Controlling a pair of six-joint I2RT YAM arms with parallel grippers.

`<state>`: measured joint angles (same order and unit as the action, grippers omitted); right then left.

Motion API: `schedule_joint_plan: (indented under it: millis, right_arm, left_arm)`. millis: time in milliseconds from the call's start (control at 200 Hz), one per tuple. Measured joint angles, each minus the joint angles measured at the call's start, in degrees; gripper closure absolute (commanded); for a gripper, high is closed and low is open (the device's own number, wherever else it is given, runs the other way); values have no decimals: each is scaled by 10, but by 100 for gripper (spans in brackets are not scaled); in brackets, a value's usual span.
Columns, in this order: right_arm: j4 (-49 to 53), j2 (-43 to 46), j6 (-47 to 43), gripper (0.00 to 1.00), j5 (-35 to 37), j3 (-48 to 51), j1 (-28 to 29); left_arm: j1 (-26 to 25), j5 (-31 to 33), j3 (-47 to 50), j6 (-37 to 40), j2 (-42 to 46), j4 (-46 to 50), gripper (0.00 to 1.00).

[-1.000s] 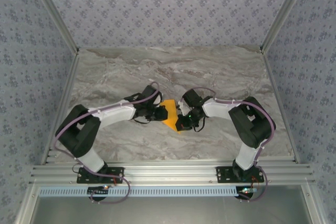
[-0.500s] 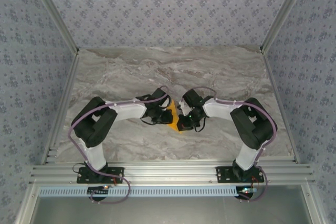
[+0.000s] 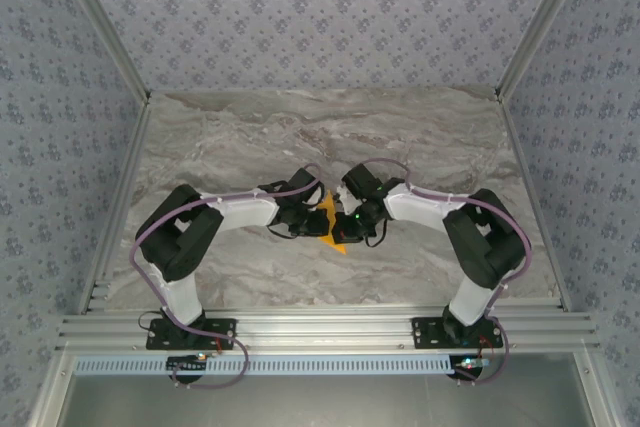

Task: Fold a paper plane with a square sheet of paper (fold left side to right side)
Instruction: Third fold the triangle at the center of the table.

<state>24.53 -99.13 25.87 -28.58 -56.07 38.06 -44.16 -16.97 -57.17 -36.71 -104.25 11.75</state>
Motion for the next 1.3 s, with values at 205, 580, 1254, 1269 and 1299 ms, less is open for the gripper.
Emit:
schedule_joint_plan:
  millis: [205, 580, 1254, 1269, 1299]
  right_arm:
    - [-20, -31, 21, 100, -18, -5, 3]
    - [-49, -18, 22, 100, -16, 36, -6]
    - [6, 92, -14, 95, -8, 134, -62]
    - [8, 95, -15, 94, -7, 134, -63]
    - [11, 103, -20, 91, -5, 134, -66]
  left_arm:
    - [0, -2, 3, 0, 0, -4, 90]
    - [0, 0, 4, 0, 2, -6, 91]
    - [4, -2, 11, 1, 9, -13, 87]
    - [5, -1, 11, 0, 10, -12, 86]
    - [7, 0, 12, 0, 14, -10, 84]
